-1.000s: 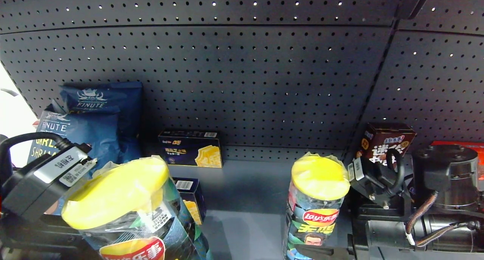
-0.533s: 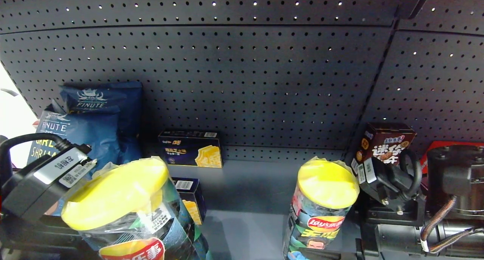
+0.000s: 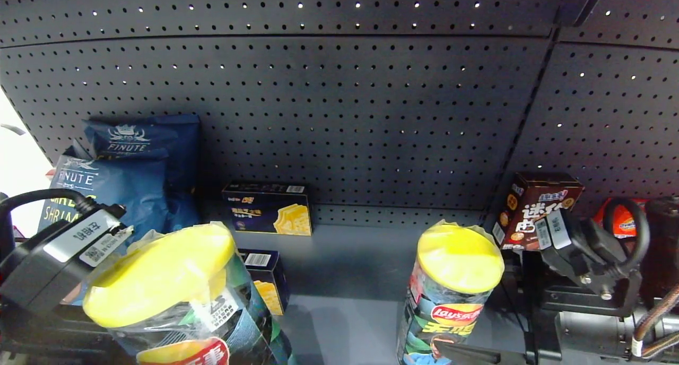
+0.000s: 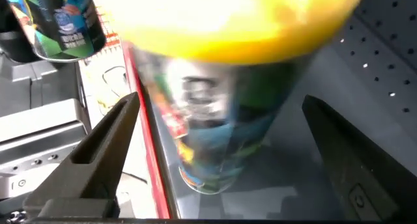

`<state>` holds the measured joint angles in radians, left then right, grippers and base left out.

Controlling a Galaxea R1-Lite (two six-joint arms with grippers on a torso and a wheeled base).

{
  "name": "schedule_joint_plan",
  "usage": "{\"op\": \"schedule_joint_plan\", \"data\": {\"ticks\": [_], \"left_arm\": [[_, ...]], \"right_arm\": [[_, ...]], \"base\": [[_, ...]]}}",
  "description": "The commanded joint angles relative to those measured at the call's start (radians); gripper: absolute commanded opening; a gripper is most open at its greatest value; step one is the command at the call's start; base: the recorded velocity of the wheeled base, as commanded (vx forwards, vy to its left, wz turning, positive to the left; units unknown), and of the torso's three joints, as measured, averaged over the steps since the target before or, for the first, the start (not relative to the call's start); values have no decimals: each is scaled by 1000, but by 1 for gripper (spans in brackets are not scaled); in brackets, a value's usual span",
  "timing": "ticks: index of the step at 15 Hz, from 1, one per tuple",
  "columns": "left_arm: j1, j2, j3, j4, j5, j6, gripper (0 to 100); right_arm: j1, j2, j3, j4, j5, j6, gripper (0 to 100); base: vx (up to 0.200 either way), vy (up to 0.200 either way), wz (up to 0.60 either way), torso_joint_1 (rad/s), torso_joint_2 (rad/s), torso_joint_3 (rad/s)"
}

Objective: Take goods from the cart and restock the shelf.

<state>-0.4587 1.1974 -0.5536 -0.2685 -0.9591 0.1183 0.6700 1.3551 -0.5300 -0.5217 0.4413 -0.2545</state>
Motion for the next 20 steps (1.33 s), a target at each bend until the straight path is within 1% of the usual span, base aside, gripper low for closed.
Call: {"op": "schedule_joint_plan", "data": {"ticks": [1, 3, 5, 6, 7, 8, 9, 10, 11, 12, 14, 15, 17, 18, 19, 20], "left_arm": [[-3, 13, -48, -1, 2, 0, 0], [-5, 37, -95, -1, 16, 1, 0], [-8, 67, -146, -3, 68, 7, 0], [-8, 77, -163, -6, 82, 9, 0], [-12, 96, -200, -9, 114, 4, 0], [-32, 131, -253, -11, 192, 4, 0], [-57, 143, -284, -11, 270, 4, 0], [-90, 157, -308, -5, 319, -5, 0], [-118, 177, -339, -3, 350, -20, 0], [-127, 200, -364, -8, 352, -22, 0], [-138, 272, -453, 5, 352, -20, 0], [-138, 294, -494, 37, 350, -16, 0], [-141, 321, -574, 147, 349, 3, 0], [-141, 326, -583, 158, 349, 6, 0], [-132, 346, -629, 246, 347, 29, 0], [-130, 383, -681, 331, 349, 75, 0]], "right_arm": [[2, -73, -2, 32, 1, 0, 100], [10, -128, -15, 100, -1, 0, 100], [13, -174, -38, 149, -41, 0, 100], [11, -185, -44, 154, -46, 0, 100], [11, -203, -53, 160, -47, 0, 100], [8, -221, -58, 160, -53, 0, 100], [8, -234, -61, 160, -61, 1, 100], [8, -241, -64, 160, -65, 3, 100], [10, -249, -71, 160, -69, 27, 100], [11, -254, -79, 158, -69, 52, 100], [10, -258, -104, 158, -69, 66, 100], [10, -266, -110, 158, -69, 73, 100], [10, -274, -111, 157, -69, 95, 100], [8, -275, -111, 157, -69, 95, 100], [6, -286, -110, 157, -69, 98, 100], [3, -300, -111, 155, -69, 107, 100]], "base": [[0, 0, 0, 0, 0, 0], [0, 0, 0, 0, 0, 0], [0, 0, 0, 0, 0, 0], [0, 0, 0, 0, 0, 0], [0, 0, 0, 0, 0, 0], [0, 0, 0, 0, 0, 0], [0, 0, 0, 0, 0, 0], [0, 0, 0, 0, 0, 0], [0, 0, 0, 0, 0, 0], [0, 0, 0, 0, 0, 0], [0, 0, 0, 0, 0, 0], [0, 0, 0, 0, 0, 0], [0, 0, 0, 0, 0, 0], [0, 0, 0, 0, 0, 0], [0, 0, 0, 0, 0, 0], [0, 0, 0, 0, 0, 0]]}}
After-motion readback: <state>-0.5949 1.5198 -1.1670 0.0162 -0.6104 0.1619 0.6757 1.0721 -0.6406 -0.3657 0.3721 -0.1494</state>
